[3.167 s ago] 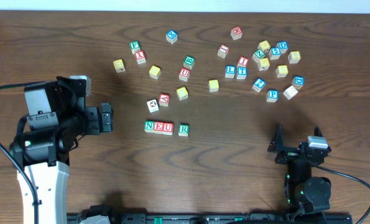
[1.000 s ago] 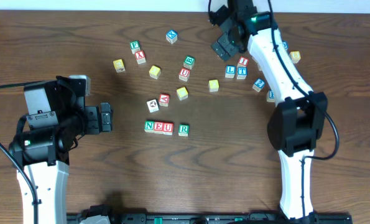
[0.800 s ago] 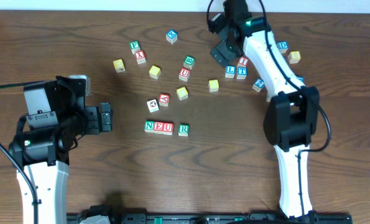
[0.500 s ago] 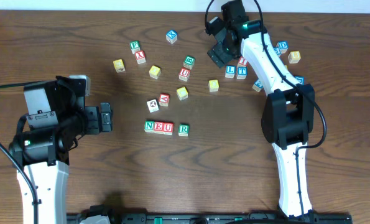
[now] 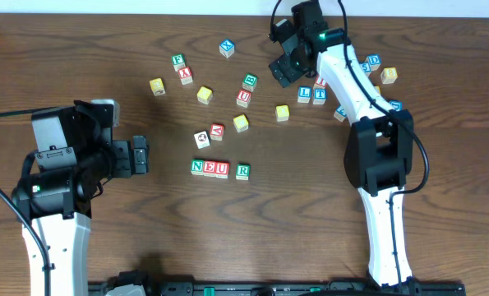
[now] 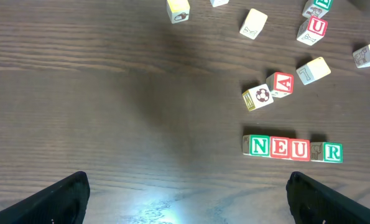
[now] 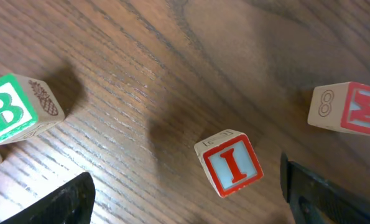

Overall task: Spell out NEURIPS
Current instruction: 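Lower the open right gripper over the red I block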

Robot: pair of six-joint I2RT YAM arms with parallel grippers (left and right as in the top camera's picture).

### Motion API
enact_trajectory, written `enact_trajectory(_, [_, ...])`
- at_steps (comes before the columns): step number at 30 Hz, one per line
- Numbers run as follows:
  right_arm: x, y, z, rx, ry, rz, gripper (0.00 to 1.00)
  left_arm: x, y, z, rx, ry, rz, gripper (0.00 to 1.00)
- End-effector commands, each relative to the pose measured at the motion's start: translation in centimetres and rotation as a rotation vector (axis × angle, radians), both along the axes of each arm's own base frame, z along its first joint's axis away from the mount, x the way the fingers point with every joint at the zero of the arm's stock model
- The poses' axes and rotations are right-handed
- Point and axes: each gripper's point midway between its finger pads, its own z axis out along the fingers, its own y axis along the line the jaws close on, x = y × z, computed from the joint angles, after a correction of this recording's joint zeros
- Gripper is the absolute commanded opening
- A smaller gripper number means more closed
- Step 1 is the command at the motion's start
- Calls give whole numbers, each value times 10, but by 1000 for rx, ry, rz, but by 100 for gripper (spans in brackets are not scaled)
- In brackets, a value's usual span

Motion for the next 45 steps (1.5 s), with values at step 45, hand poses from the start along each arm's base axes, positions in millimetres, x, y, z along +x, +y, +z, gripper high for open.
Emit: enact_trajectory(45, [16,-15,-30,55,18,-59,63,2,2,6,15,-16,-8,99])
